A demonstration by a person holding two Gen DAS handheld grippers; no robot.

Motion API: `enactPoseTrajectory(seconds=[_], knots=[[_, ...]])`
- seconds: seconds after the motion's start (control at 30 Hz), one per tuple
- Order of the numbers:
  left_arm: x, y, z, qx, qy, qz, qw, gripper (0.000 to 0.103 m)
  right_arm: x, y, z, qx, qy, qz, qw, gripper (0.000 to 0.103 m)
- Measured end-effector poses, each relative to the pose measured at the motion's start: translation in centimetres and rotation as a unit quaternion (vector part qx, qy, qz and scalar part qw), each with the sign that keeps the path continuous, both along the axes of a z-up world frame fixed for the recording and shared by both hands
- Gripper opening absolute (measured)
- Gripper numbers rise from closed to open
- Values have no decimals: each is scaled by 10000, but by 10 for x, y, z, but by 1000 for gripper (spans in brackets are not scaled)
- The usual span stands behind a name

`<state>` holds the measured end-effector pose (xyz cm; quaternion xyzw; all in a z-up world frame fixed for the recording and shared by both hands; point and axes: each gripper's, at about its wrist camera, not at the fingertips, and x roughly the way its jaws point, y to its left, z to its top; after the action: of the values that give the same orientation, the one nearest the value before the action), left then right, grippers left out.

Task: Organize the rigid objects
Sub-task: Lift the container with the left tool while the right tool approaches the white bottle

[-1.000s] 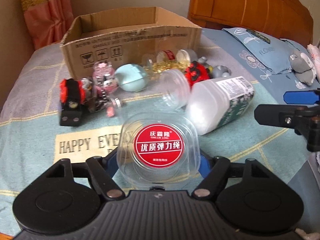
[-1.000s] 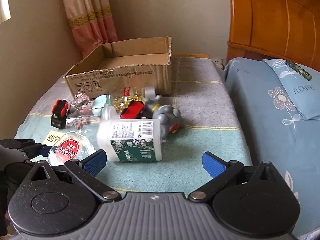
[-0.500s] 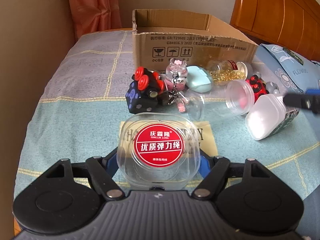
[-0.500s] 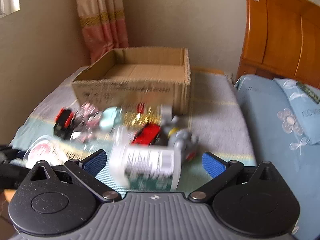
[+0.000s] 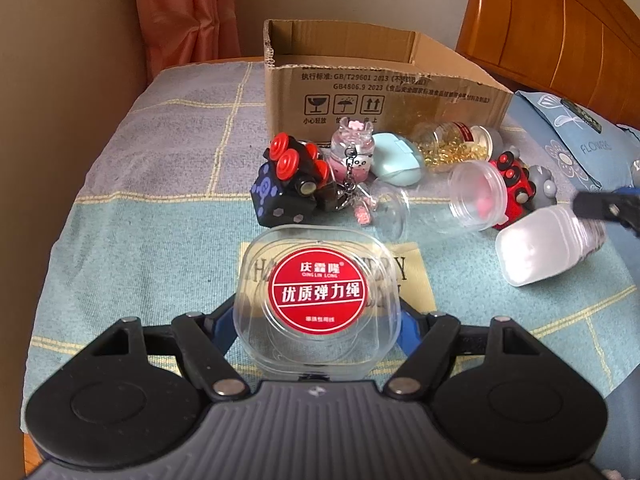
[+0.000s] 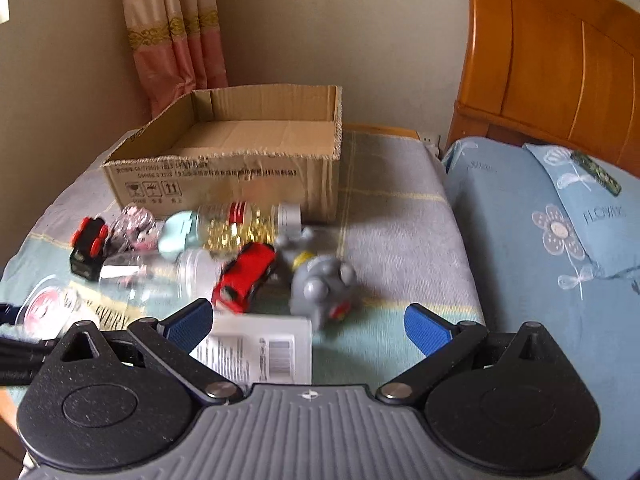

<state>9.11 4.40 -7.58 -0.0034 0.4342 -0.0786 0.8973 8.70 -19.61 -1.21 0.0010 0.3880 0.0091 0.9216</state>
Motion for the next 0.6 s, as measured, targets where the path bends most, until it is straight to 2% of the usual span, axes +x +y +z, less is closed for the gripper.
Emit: enactPoseTrajectory(seconds=[0.13,0.23,0.37,0.53,0.57,0.6], knots=[[0,0,0,-1,6,-5,10000,75,-20,1,-5,22,233,246,9994,103],[0,-1,0,20,3,-14,10000,75,-34,3,-8,300,353,595,9971,103],[-1,-2,-1,31,18,-2,10000,75,-33,15,-16,82,416,710,9966,103],[-3,-2,-2,75,-48,-29,10000,75,-16,19,-49,84,625,667,9958,103],[-3,-1,-2,74,-38,-59,9999,75,-15,21,-55,12,707,650,9954,103],[-3,-1,-2,64,-46,-57,10000,76,-18,26,-58,-233,537,685,9959,103]])
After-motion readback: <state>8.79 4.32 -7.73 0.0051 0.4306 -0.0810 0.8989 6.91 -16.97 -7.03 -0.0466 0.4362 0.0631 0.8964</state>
